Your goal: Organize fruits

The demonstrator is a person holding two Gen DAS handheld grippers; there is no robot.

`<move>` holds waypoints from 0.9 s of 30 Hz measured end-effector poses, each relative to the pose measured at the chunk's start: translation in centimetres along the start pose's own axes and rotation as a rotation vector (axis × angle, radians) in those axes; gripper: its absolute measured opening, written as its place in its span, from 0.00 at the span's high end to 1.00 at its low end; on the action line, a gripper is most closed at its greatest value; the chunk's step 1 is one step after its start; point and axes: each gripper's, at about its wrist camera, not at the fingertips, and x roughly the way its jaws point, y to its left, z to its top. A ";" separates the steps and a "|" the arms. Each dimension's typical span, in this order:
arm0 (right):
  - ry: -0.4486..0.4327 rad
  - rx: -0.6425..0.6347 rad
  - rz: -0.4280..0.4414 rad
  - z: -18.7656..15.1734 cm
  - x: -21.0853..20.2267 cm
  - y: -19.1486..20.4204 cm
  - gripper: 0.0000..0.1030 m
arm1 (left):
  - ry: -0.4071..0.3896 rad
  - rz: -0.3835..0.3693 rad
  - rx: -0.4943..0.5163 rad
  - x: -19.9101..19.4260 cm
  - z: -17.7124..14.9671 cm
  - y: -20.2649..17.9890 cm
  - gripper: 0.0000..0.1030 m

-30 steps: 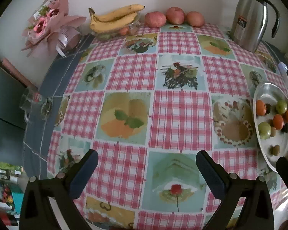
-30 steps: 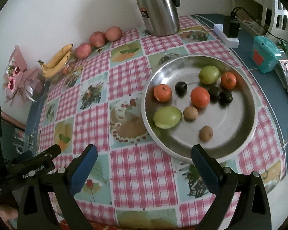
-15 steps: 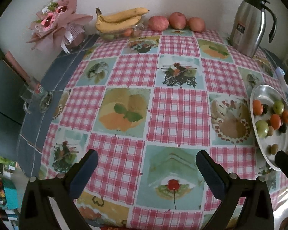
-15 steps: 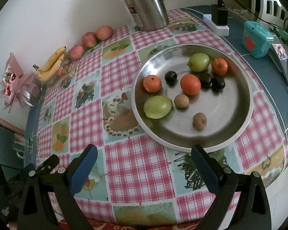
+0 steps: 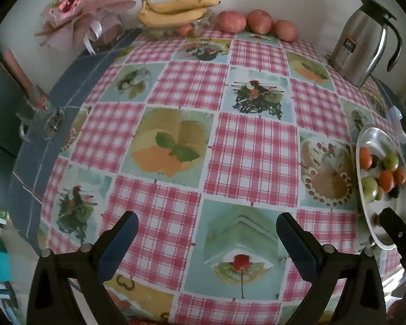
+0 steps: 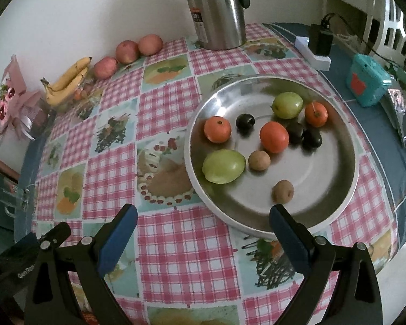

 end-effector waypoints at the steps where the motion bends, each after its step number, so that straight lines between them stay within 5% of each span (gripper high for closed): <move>1: -0.003 0.000 -0.004 0.0 -0.1 0.0 0.05 | 0.006 -0.002 -0.002 0.1 0.0 0.0 0.00; 27: -0.054 0.025 -0.014 0.0 -1.3 -0.7 0.05 | -0.091 0.075 0.093 -1.8 -0.2 -1.7 0.00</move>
